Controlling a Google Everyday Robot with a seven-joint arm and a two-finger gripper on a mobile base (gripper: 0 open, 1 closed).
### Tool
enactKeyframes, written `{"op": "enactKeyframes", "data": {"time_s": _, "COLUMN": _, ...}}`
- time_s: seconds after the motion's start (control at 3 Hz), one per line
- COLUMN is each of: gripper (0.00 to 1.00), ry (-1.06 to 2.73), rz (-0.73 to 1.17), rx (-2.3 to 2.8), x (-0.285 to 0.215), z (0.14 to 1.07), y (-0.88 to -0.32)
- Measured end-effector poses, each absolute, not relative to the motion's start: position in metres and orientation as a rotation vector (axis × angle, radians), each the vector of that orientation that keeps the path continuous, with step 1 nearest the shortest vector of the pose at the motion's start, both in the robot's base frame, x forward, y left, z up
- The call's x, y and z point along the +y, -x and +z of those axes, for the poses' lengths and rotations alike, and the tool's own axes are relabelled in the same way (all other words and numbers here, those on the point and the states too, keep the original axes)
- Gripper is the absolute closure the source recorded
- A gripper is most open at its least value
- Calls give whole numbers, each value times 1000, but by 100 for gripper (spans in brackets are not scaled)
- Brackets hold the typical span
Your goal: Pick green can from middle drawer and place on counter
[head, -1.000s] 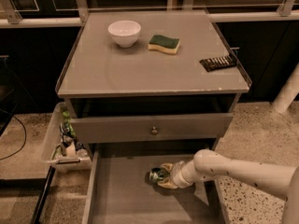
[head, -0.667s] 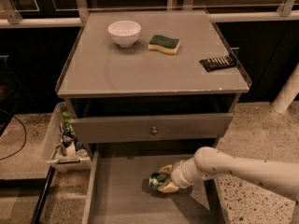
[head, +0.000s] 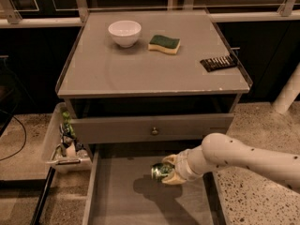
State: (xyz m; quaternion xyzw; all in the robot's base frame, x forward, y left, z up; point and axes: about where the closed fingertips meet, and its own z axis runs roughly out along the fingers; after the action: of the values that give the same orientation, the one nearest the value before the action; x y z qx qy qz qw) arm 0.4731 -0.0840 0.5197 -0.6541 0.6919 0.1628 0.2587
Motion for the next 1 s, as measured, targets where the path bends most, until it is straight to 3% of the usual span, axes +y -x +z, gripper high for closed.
{"op": "enactKeyframes", "data": {"time_s": 0.33, "gripper": 100, "ry": 1768, "rz": 303, "rx": 1841, "x": -97, "z": 591, "y": -484}}
{"op": "enactKeyframes", "data": {"time_s": 1.0, "gripper": 100, "ry": 1801, "rz": 265, "rx": 1773, "x": -83, "z": 609, "y": -474}}
